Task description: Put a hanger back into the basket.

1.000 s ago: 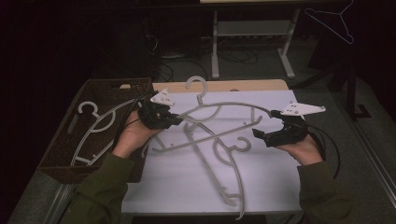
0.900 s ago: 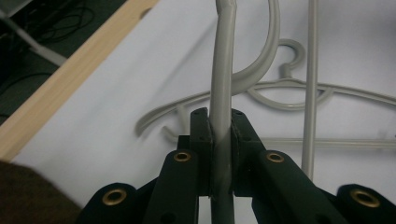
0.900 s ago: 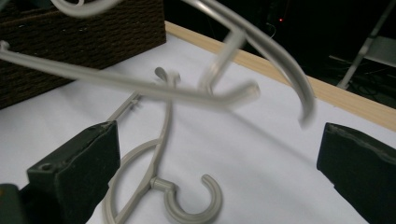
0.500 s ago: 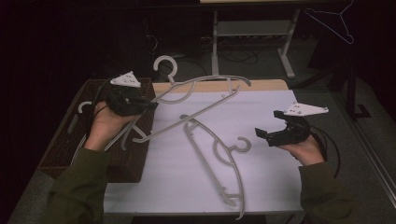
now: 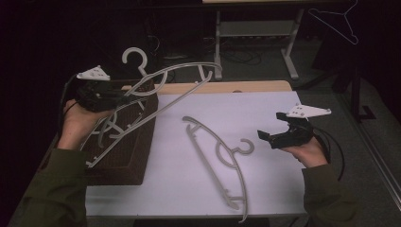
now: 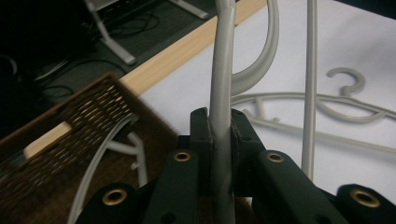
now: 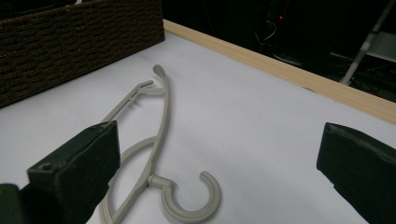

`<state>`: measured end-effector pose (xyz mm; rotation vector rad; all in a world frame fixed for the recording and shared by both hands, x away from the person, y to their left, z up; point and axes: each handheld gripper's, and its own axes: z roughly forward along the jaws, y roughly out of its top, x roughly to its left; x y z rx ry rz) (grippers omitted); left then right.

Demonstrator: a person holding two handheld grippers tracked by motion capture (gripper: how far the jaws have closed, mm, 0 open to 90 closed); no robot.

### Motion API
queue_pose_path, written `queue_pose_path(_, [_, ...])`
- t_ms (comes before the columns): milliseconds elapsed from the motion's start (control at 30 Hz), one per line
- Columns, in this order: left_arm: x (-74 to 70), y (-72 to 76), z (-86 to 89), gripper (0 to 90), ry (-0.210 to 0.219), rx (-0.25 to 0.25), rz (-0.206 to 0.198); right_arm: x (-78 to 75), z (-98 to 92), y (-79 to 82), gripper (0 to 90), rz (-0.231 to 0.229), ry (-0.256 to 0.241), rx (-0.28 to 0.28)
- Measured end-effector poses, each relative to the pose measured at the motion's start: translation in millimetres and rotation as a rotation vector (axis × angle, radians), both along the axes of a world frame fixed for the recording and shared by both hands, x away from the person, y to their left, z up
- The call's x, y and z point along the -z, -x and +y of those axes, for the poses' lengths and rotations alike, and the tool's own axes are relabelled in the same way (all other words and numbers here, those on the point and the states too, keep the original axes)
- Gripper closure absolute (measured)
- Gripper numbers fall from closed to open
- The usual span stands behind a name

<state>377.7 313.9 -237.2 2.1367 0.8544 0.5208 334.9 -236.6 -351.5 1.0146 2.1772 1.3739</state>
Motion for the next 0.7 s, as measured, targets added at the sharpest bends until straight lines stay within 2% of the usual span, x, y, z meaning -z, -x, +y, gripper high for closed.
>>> queue_pose_path(167, [-1.9,3.0,26.1,82.4,0.011,-0.067,-0.007,0.4,1.3,0.0,0.0,0.003,0.005,-0.004])
queue_pose_path(400, [-0.1,7.9,63.8,82.4,-0.017,-0.153,0.000,1.0,0.9,-0.6,0.0,0.002,0.006,0.002])
queue_pose_path(500, [2.7,9.2,80.2,82.4,-0.015,-0.190,0.004,1.2,1.8,-0.7,0.0,0.002,0.009,0.002])
queue_pose_path(700, [14.0,12.6,113.8,82.4,-0.037,-0.271,0.028,1.7,2.0,-1.0,0.0,0.003,0.015,0.004])
